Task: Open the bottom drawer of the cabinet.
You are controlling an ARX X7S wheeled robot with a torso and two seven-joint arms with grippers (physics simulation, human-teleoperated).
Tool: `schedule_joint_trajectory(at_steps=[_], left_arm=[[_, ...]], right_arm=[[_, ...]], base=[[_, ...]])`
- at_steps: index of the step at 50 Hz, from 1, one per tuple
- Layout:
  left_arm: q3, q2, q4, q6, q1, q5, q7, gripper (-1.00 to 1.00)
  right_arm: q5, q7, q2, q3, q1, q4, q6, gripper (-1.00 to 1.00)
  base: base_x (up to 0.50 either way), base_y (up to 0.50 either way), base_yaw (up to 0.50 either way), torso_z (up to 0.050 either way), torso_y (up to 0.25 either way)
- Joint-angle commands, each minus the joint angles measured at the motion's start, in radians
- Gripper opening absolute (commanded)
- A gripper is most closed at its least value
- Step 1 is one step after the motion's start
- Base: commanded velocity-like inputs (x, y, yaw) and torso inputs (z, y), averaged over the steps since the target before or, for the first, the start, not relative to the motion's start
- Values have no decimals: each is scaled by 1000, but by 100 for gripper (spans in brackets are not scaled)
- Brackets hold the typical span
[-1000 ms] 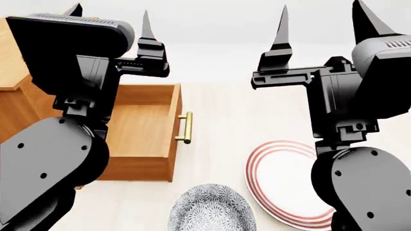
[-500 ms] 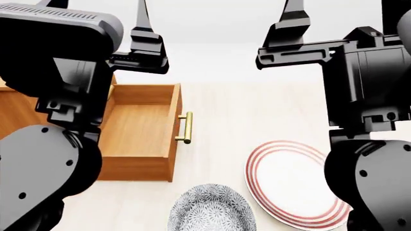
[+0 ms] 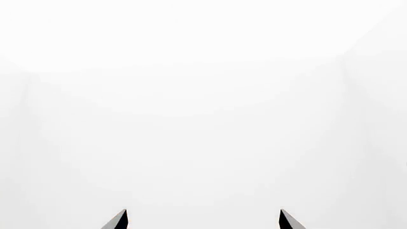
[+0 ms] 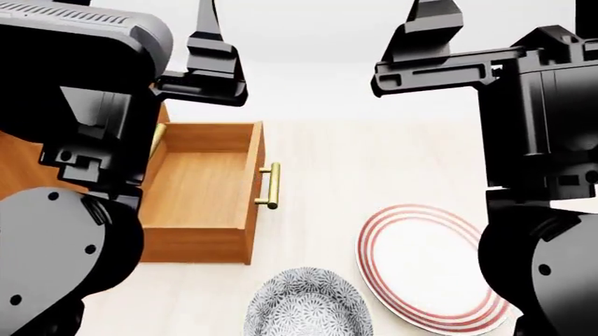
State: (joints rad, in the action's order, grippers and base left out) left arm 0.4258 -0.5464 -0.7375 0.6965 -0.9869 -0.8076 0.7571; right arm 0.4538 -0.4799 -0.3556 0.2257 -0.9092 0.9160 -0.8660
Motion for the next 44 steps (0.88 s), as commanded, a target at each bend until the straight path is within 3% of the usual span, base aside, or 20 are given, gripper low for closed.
schedule_joint_trajectory(at_steps=[1,27,44], left_arm=[[-7,-5,-43,12,-6,-22,20,100],[-13,-15,-144,55,-57,-69,73,100],[-9,-19,-149,55,-66,-72,78,100]], right_arm=[[11,-11,-5,2,-3,38,-6,100],[126,-81,-22,-3,-113,110,-92,100],[151,-107,-43,12,-119,99,-66,100]], base=[[0,0,0,0,0],[0,0,0,0,0],[0,0,0,0,0]])
